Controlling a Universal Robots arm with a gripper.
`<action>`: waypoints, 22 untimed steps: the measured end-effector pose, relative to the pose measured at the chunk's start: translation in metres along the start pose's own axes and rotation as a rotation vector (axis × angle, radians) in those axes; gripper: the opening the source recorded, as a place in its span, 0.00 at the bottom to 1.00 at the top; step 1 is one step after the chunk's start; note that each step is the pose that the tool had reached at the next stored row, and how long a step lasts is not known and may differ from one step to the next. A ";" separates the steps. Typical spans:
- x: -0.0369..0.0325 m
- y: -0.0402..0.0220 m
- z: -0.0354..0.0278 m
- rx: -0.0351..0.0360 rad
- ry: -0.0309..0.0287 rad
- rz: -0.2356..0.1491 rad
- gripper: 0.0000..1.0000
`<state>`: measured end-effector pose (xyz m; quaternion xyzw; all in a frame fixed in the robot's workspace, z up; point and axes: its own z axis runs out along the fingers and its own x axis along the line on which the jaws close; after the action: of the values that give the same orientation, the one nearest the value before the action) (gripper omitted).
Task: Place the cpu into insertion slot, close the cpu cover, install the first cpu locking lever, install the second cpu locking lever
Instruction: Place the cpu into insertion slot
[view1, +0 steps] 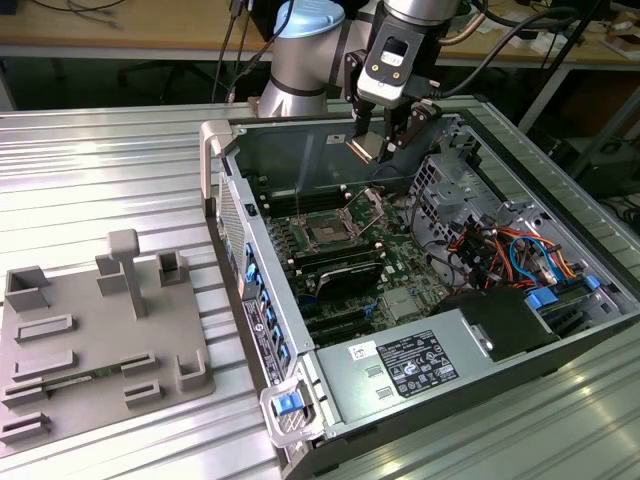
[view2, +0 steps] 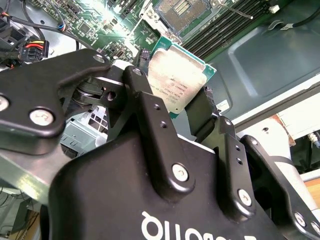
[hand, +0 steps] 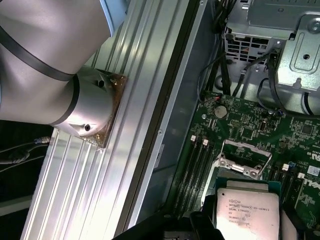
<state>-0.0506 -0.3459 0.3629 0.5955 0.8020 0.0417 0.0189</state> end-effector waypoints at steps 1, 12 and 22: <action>0.0000 0.0000 0.0000 0.0000 -0.0001 0.000 0.55; 0.0000 0.0000 0.0000 -0.0003 -0.0011 0.013 0.55; 0.0000 0.0000 0.0002 -0.0018 -0.0084 0.094 0.55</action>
<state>-0.0507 -0.3459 0.3627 0.6328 0.7730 0.0407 0.0208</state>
